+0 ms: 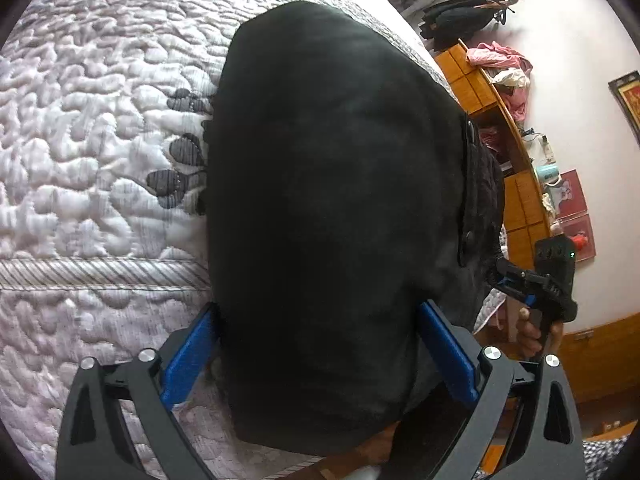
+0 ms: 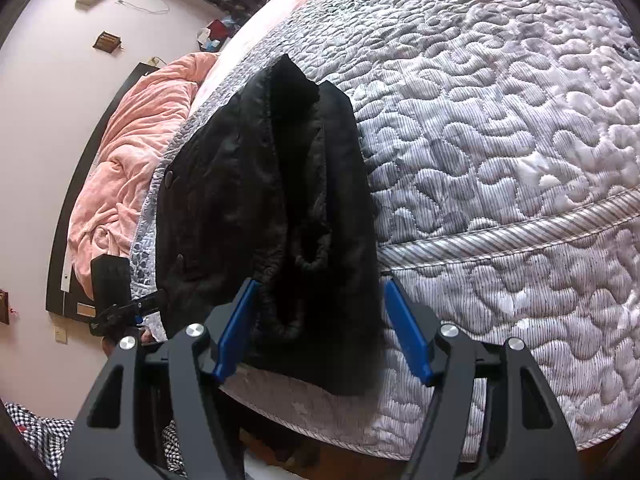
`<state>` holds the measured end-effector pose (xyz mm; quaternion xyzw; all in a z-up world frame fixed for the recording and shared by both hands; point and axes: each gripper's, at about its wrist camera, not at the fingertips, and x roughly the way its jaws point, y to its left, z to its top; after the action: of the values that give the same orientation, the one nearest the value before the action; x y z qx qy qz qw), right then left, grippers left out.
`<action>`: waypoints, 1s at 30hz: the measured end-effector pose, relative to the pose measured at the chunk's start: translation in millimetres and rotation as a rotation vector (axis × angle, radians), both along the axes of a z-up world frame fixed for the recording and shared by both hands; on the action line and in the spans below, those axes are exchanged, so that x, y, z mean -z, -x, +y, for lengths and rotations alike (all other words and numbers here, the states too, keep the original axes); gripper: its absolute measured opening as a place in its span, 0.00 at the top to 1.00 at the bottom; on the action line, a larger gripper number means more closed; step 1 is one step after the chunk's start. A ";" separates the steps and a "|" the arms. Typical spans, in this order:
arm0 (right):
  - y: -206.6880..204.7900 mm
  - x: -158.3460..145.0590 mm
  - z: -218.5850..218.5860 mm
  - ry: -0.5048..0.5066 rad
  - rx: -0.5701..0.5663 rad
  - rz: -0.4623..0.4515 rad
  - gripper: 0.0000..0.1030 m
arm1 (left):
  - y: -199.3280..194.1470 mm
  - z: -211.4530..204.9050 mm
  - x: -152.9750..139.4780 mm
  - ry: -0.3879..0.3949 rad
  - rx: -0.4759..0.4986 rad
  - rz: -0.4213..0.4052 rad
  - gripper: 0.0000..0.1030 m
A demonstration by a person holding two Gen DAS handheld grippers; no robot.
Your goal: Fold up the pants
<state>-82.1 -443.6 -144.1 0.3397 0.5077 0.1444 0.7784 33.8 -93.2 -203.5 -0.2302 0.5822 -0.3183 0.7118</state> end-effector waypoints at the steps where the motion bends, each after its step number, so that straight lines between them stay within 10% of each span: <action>1: 0.0 0.2 -0.5 -0.001 0.000 -0.001 0.33 | -1.2 -0.5 -0.1 0.007 0.002 0.009 0.05; 25: -13.1 44.6 -10.4 -0.277 -0.077 0.022 0.24 | -32.2 -0.9 34.0 0.260 0.083 0.171 0.05; 30: -18.2 51.9 -7.8 -0.324 -0.116 0.000 0.35 | -33.9 4.7 39.4 0.302 0.091 0.191 0.10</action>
<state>-63.9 -451.4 -196.0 0.4308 0.4968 0.2687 0.7039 67.7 -88.4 -242.9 -0.3371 0.6024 -0.4110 0.5955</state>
